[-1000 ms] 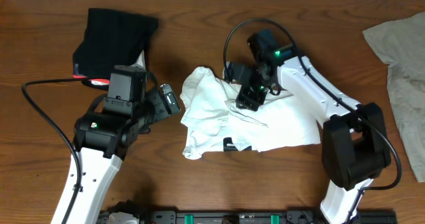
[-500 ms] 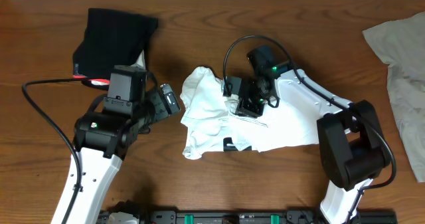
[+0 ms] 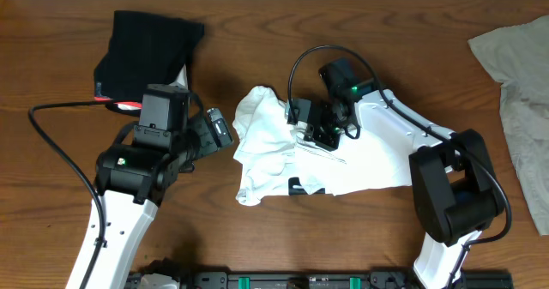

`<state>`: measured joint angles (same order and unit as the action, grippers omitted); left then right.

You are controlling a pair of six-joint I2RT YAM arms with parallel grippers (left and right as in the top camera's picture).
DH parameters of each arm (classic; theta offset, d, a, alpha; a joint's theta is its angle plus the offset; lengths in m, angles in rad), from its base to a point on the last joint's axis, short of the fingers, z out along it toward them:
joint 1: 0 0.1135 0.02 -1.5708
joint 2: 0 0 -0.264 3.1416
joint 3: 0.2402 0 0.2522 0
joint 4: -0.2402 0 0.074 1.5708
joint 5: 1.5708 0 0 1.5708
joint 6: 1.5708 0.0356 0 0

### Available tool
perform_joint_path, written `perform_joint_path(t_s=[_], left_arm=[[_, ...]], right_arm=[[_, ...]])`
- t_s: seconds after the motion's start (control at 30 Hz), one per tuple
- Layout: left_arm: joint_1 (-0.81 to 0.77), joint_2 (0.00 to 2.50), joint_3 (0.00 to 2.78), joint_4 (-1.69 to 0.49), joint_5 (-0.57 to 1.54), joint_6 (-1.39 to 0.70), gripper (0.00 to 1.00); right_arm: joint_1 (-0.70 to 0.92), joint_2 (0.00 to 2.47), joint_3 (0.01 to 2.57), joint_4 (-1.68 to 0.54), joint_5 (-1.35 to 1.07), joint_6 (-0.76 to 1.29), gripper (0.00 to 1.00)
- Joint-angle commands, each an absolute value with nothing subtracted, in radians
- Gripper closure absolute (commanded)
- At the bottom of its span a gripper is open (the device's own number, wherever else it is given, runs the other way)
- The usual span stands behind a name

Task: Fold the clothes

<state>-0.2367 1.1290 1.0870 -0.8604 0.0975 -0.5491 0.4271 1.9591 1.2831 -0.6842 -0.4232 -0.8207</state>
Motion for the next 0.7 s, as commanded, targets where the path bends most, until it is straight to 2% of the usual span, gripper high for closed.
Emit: perform_joint_path(t_s=[0.0,0.67], left_arm=[[-0.235,1.132,1.083,-0.862,0.085,-0.543,0.02],[-0.235,1.132,1.083,-0.862,0.085,-0.543,0.02]], right_arm=[[0.431,1.966,1.319,-0.693,-0.453,-0.828,0.99],[0.428,1.917,1.374,-0.661,-0.389,-0.827,0.99]])
